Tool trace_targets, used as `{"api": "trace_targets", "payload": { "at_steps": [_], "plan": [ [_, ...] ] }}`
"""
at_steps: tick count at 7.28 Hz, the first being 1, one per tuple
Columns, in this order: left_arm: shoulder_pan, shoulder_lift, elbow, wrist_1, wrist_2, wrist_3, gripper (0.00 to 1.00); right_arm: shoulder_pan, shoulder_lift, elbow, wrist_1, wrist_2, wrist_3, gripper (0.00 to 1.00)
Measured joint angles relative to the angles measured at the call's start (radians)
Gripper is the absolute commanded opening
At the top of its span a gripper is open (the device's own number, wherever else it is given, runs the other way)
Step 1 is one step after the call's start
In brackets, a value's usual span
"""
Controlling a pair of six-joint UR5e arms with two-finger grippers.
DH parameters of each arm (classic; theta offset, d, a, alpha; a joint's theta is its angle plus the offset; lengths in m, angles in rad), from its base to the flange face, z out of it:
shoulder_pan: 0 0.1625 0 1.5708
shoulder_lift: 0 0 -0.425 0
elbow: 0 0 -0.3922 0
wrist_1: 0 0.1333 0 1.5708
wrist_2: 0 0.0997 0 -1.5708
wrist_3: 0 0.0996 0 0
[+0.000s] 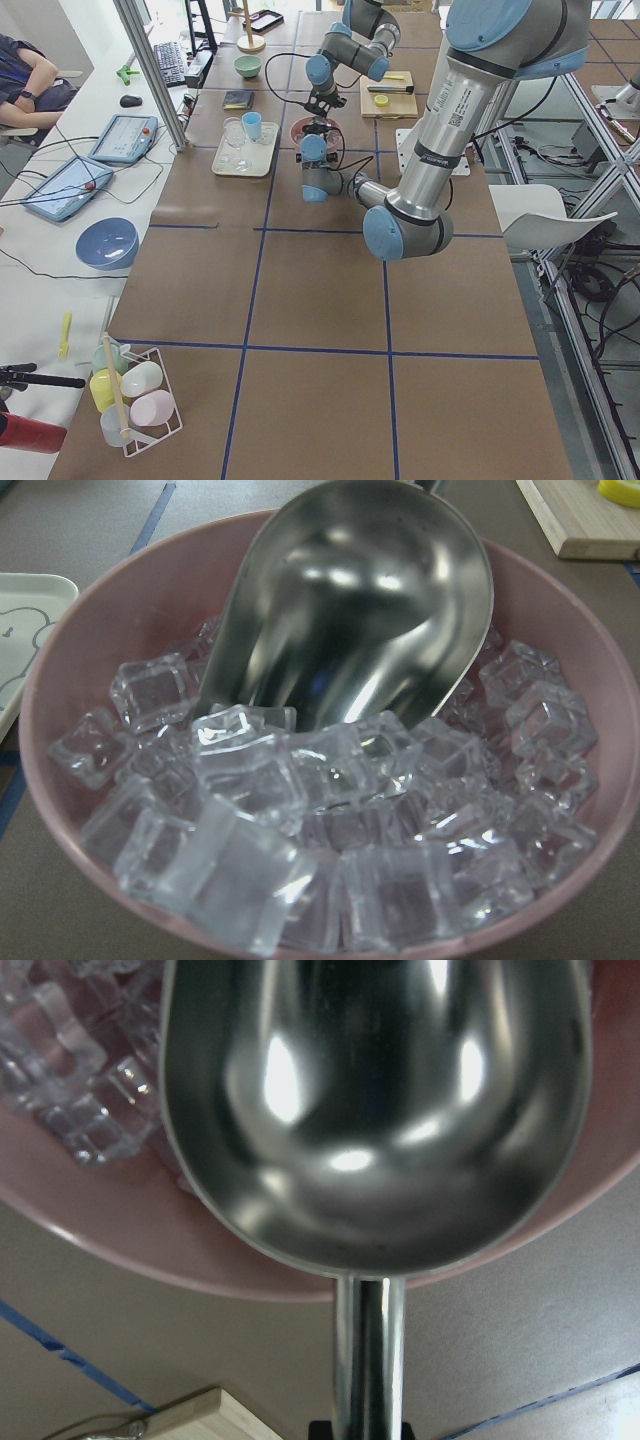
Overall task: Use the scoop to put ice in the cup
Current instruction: 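Dig the scoop into the ice cubes with the right gripper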
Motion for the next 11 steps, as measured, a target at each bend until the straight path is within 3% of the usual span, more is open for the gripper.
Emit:
{"api": "trace_targets", "payload": {
  "at_steps": [4,9,11],
  "plan": [
    [0.000,0.000,0.000,0.000,0.000,0.000,0.99,-0.001,-0.132,0.188,0.067,0.000,0.001,0.00],
    [-0.002,0.001,0.000,0.000,0.000,0.000,0.99,-0.005,-0.208,0.242,0.234,0.002,0.069,0.00],
    [-0.003,0.000,0.000,0.000,0.000,0.000,0.99,-0.003,-0.257,0.331,0.257,0.010,0.087,0.00]
  ]
}}
